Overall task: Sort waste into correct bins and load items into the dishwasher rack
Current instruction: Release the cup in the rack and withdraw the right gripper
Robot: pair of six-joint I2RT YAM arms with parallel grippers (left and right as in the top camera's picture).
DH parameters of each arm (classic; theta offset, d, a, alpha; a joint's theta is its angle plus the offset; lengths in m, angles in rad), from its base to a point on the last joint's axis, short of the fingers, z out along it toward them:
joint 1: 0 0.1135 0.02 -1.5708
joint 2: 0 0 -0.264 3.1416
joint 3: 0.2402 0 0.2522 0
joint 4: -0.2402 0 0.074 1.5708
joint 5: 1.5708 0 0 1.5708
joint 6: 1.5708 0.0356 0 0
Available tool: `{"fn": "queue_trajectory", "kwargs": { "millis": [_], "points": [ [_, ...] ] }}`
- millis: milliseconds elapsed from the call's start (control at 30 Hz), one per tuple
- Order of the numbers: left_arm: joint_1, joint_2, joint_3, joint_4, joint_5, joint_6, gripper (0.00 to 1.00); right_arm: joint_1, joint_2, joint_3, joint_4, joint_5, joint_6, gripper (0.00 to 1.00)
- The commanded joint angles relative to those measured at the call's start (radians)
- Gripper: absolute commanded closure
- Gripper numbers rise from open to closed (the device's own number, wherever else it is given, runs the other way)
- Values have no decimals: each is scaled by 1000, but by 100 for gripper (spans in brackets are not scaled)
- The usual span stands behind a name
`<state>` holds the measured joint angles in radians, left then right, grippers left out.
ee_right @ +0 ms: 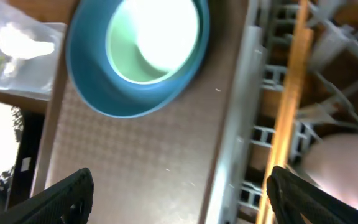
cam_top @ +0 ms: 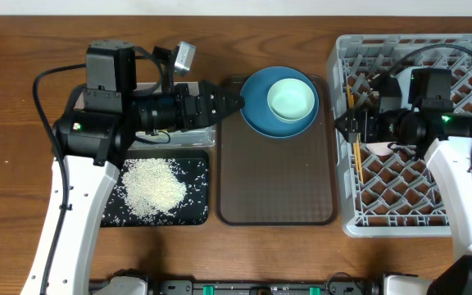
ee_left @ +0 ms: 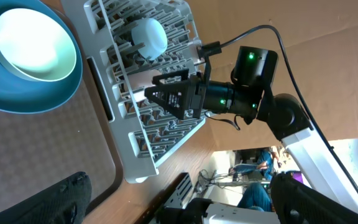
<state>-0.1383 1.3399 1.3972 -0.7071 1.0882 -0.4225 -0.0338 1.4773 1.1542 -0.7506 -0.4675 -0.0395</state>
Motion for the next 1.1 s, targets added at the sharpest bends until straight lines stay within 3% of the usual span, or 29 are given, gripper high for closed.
{"fn": "queue_trajectory", "kwargs": {
  "millis": [0, 333, 667, 900, 1067],
  "points": [
    [4, 1, 1, 0, -5, 2, 5, 61, 0, -5, 26, -42, -26, 12],
    [4, 1, 1, 0, -5, 2, 5, 182, 0, -5, 51, 231, -26, 10],
    [4, 1, 1, 0, -5, 2, 5, 179, 0, -5, 50, 309, -24, 1],
    [4, 1, 1, 3, -8, 2, 5, 176, 0, -5, 44, 323, 1, 1],
    [4, 1, 1, 27, -100, 2, 5, 176, 0, -5, 42, 322, 1, 1]
  ]
}}
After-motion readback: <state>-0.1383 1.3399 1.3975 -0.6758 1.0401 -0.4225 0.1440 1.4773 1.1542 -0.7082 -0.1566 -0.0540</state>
